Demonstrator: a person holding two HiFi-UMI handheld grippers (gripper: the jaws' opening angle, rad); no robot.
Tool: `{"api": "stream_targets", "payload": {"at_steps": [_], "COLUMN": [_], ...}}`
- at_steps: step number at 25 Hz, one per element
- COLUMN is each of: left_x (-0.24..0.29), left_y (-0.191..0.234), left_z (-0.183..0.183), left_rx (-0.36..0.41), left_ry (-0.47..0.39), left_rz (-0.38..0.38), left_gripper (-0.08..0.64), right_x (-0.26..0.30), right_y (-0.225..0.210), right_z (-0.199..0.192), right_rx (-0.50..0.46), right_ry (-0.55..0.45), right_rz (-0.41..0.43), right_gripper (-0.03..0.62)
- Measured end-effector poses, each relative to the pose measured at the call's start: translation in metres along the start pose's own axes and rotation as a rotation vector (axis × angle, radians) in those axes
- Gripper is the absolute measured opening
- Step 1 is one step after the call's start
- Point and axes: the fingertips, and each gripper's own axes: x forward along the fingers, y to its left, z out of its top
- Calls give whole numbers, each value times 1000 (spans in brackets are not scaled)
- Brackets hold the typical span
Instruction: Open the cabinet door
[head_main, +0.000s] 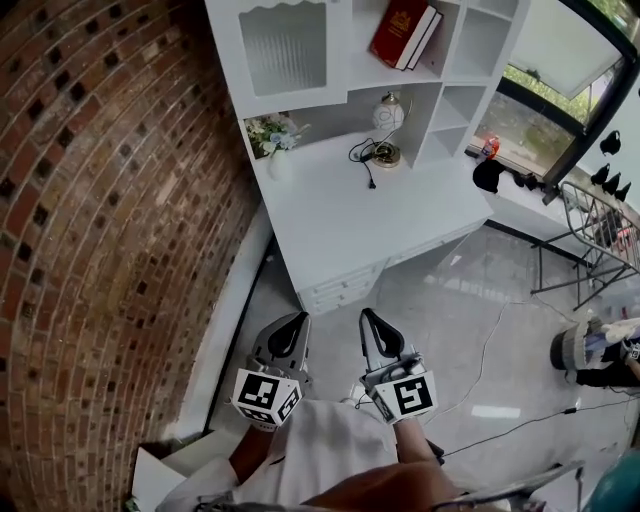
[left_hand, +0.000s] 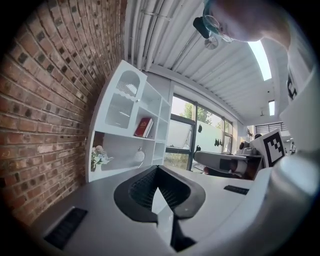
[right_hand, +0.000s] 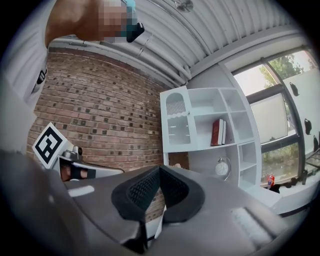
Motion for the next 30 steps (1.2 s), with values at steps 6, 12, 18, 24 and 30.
{"api": "stream_targets", "payload": {"at_steps": [6,12,18,24,30], "left_x": [12,15,26,32,45], "left_y": [59,114,151,169,175], "left_z": [15,22,29,36,33], "left_rx": [-22,-18,-27,-31,-46], "left_ry": [4,11,2,-21,-10], "left_rz": [-30,-50,-74,-64,-49], "left_gripper": [9,9,9,9,9], "right_x": [58,107,142,158,172], "right_y": [5,21,31,32,17], "right_z": [-1,-3,-12,-16,-24], "right_rx": [-25,-16,-21,-12,6], "right_ry": [6,-24,-33,-13,-8], "right_rz": [-33,-57,-75,-75,-76], "right_gripper": [11,11,11,11,11]}}
